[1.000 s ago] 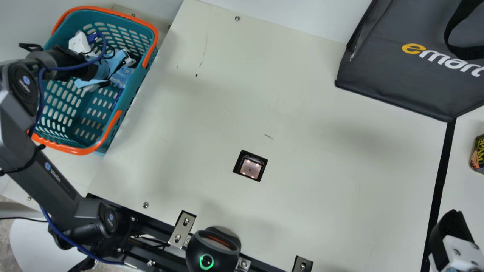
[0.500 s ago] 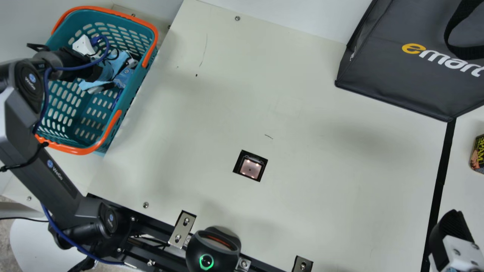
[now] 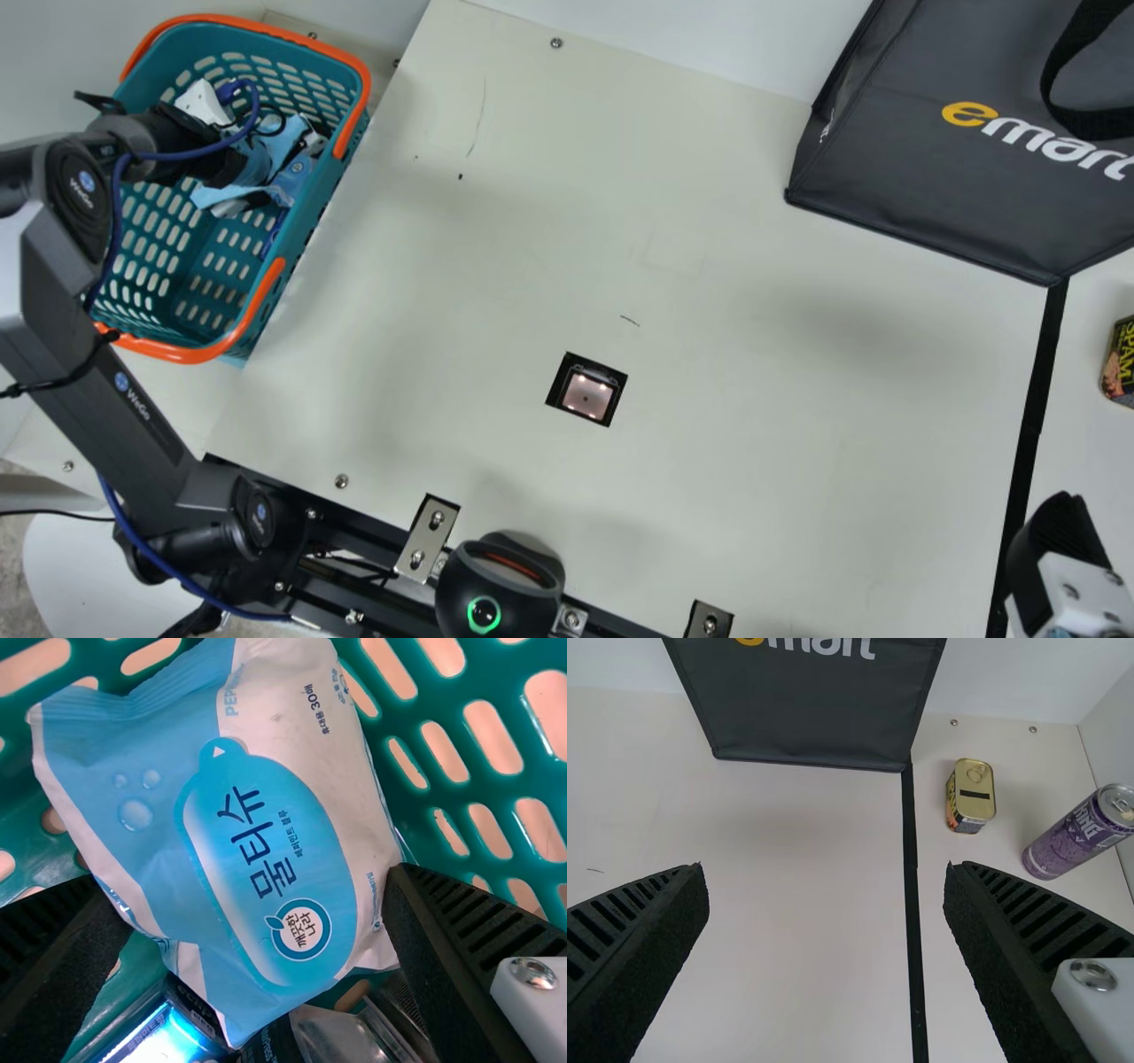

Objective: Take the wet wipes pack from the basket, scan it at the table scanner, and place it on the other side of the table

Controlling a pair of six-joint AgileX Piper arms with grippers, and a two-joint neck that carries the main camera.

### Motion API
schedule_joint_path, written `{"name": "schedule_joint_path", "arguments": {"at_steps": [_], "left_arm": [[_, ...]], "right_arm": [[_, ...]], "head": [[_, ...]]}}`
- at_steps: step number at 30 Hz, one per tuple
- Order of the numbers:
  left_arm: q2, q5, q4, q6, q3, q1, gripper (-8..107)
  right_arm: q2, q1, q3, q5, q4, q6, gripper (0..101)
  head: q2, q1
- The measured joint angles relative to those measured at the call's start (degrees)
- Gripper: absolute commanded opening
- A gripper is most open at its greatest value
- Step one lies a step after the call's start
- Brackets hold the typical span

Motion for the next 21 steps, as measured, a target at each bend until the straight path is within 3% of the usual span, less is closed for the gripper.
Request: {"name": "schedule_joint_path", "arguments": {"at_steps": [21], "left_arm": [[1.5, 1.8, 10.1, -10.6, -2.5, -1.2, 90]], "right_arm": [[0.0, 0.0, 0.0, 0.0, 0.0, 0.0, 95]], "head": [[0.0, 0.0]]}}
